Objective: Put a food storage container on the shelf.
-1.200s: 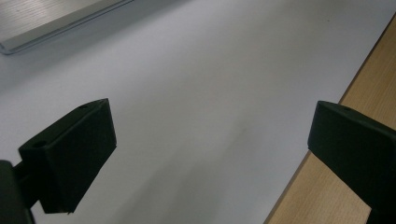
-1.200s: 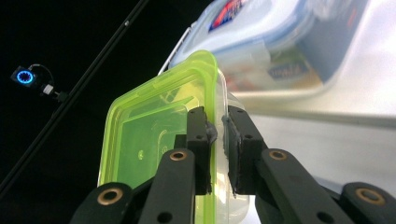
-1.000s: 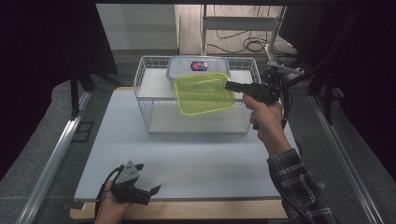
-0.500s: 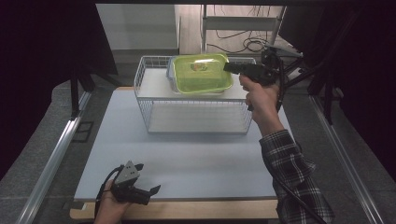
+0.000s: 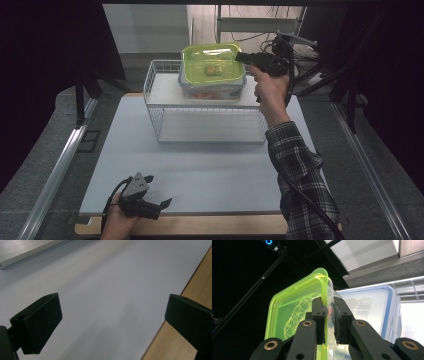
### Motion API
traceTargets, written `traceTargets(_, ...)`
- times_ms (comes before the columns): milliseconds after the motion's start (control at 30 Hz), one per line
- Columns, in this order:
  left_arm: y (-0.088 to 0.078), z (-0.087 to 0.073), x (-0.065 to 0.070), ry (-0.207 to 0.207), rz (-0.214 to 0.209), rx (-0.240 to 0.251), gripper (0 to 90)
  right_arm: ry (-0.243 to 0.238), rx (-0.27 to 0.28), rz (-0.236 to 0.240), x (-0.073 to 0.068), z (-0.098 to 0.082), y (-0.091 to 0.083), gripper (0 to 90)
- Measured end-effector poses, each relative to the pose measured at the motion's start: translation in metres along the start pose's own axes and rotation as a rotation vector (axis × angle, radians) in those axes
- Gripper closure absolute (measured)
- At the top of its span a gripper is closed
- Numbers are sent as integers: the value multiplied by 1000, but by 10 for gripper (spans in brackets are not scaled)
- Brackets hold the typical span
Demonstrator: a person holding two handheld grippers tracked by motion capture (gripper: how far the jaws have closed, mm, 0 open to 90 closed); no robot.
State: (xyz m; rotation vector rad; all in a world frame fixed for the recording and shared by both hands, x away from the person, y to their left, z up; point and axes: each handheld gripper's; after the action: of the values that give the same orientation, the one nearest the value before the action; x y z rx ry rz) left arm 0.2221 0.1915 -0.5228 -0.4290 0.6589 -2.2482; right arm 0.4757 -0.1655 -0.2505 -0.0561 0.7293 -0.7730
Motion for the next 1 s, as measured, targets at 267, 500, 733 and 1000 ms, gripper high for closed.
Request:
traceTargets(267, -1, 0, -1, 0, -2, 1, 11, -3, 7, -56, 0, 4, 12, 806)
traceTargets(500, 0, 0, 0, -1, -5, 0, 12, 11, 26, -85, 3, 1, 16, 802)
traceTargets(733, 0, 0, 0, 3, -5, -2, 12, -39, 15, -135, 3, -1, 21, 762)
traceTargets(1000, 0, 0, 0, 3, -8, -2, 12, -83, -11, -190, 6, -2, 28, 624)
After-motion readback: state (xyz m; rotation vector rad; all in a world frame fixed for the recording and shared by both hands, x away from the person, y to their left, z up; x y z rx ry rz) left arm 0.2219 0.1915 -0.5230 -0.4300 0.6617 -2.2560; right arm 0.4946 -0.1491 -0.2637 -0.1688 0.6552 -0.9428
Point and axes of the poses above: each handheld gripper's, and its own axes: y roughly forward along the jaws, z roughly out of its top, x roughly to its right, and after that the axes turned 3 degrees about -y, right-handed
